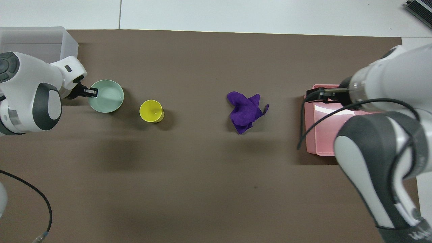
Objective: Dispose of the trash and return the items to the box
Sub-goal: 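Grasp the green bowl with the left gripper while the right gripper reaches the cloth, then grasp the purple cloth with the right gripper while the left gripper lifts the bowl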
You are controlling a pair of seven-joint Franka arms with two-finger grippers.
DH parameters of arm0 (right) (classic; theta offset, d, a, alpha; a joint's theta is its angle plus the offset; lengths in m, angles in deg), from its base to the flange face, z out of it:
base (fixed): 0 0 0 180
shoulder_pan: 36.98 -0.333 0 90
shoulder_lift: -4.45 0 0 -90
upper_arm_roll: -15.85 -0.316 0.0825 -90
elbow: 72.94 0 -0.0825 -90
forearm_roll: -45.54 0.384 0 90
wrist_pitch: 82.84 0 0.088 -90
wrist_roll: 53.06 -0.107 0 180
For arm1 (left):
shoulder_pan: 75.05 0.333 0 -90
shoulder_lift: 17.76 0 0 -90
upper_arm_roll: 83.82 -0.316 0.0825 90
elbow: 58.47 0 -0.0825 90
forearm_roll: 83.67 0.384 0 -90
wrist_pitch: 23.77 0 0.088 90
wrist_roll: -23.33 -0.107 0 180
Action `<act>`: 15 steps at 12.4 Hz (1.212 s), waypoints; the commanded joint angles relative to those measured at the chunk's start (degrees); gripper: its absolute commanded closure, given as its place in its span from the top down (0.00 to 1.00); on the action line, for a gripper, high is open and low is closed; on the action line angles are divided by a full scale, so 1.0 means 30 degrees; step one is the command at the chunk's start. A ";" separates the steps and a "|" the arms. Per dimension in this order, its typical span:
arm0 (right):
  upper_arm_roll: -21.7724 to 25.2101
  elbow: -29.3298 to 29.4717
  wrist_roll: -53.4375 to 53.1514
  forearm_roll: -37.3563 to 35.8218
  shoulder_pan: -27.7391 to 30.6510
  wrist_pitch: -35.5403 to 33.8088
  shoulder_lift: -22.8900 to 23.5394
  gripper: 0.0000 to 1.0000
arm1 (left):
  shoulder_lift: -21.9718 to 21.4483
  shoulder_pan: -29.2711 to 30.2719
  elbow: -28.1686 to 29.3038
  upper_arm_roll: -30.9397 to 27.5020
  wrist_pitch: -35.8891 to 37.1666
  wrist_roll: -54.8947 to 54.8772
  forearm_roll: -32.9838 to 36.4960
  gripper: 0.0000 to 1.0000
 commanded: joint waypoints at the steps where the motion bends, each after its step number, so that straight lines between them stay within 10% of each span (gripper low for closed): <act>1: -0.0042 -0.0134 -0.1948 0.0126 -0.1288 0.2761 0.2153 1.00 | -0.0711 0.0108 -0.1553 -0.0032 0.1960 -0.0159 -0.0211 0.00; 11: -0.0159 -0.2332 -0.2954 0.0185 -0.3343 1.0651 0.6261 1.00 | -0.1619 0.0342 -0.2439 -0.0238 0.3431 -0.0159 -0.0240 0.00; 13: -0.0159 -0.2361 -0.3183 0.0301 -0.3372 1.0334 0.6204 0.00 | -0.1533 0.0372 -0.3573 -0.0238 0.4595 -0.0130 -0.0210 0.00; 15: -0.0159 -0.2187 -0.3536 0.1061 -0.3401 0.9282 0.6146 0.00 | -0.0891 0.0459 -0.5565 -0.0238 0.6267 -0.0130 -0.0123 0.00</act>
